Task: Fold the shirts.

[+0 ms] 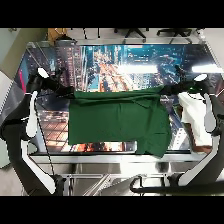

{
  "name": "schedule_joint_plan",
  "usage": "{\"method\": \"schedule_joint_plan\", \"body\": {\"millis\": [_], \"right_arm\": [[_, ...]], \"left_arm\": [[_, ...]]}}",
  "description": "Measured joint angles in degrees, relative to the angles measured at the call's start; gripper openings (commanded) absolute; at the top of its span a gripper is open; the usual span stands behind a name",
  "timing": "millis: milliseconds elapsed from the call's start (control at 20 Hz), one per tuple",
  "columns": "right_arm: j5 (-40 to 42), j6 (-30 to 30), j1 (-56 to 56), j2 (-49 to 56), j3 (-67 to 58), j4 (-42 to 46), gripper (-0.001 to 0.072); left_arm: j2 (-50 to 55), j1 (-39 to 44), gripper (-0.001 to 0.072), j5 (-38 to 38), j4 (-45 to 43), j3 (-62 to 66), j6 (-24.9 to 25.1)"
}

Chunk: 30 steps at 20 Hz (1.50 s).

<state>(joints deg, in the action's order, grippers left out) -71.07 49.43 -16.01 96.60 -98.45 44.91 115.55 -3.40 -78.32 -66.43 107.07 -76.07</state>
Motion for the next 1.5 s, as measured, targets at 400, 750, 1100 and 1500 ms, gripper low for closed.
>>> {"method": "schedule_joint_plan", "body": {"millis": [400,750,1100,1500], "right_arm": [[2.43,0.02,2.03,-0.02,2.23,1.73,0.0288],[1.90,5.73,0.61,-7.30,2.36,4.35,0.0306],[-6.69,13.00,-5.14,-18.60,10.86,6.62,0.0304],[-8.35,15.91,-15.41,-35.89,30.18,6.97,0.0306]], "left_arm": [[0.09,0.83,0.0551,5.51,-0.85,-1.70,1.09],[-0.13,-1.86,0.0550,-5.97,-0.22,6.62,-3.48],[-11.39,-4.33,0.0550,-12.87,0.02,-14.60,-4.85],[-23.19,-5.81,0.0340,-1.75,2.86,-49.27,0.04]]}}
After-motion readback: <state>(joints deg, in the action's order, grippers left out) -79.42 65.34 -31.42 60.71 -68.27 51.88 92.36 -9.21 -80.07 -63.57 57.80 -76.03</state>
